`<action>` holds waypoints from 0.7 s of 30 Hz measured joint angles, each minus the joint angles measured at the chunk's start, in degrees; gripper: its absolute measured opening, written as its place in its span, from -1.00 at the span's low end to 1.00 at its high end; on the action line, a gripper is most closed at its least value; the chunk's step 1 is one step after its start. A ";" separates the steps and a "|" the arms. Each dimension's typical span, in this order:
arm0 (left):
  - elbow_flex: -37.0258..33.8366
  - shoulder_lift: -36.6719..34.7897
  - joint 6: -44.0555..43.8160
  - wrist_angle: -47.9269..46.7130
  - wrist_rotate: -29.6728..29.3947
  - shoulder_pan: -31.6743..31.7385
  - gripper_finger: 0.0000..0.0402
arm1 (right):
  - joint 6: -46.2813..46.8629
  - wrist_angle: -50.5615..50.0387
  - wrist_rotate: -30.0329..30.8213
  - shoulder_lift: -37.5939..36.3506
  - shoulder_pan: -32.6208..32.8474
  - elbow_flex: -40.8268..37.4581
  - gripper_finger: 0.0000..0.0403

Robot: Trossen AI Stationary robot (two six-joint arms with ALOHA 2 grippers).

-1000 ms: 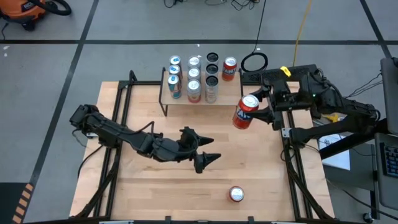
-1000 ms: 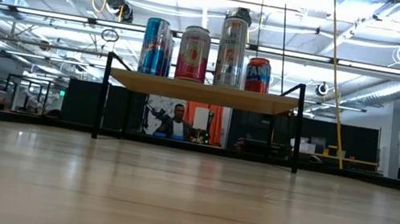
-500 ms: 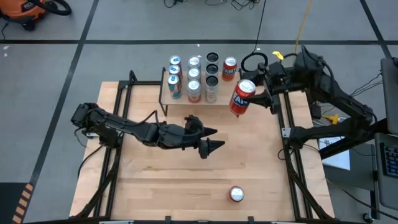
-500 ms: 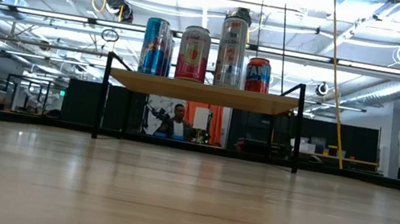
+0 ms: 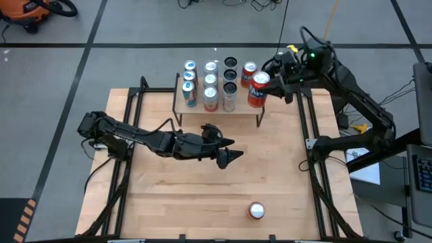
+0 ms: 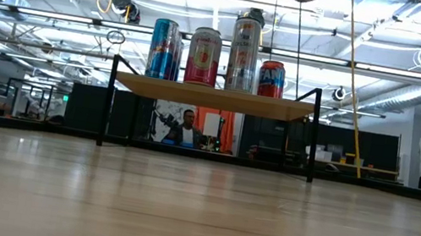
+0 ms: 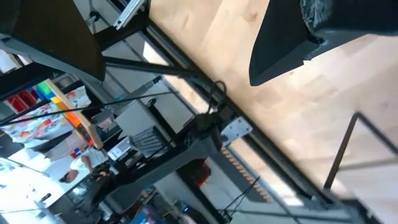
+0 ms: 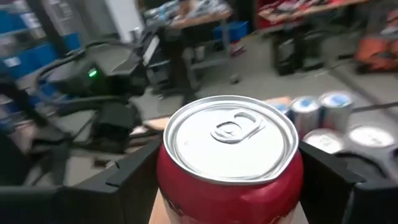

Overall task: Place canned beverage on shelf
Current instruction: Put the top red soda can aligned with the other red soda can on the shelf

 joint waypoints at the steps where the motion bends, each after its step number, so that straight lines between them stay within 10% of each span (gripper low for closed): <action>1: 0.00 0.02 -0.62 -0.53 0.12 0.00 0.99 | -0.75 -1.09 -2.19 0.45 -0.93 0.01 0.41; 9: 0.00 0.02 -4.15 -3.79 3.24 0.02 0.99 | -11.16 -9.79 -14.53 4.01 -7.86 -0.78 0.41; 21: 0.00 0.02 -5.90 -6.64 4.02 0.06 0.99 | -5.90 5.40 -25.18 4.74 -13.77 -16.82 0.41</action>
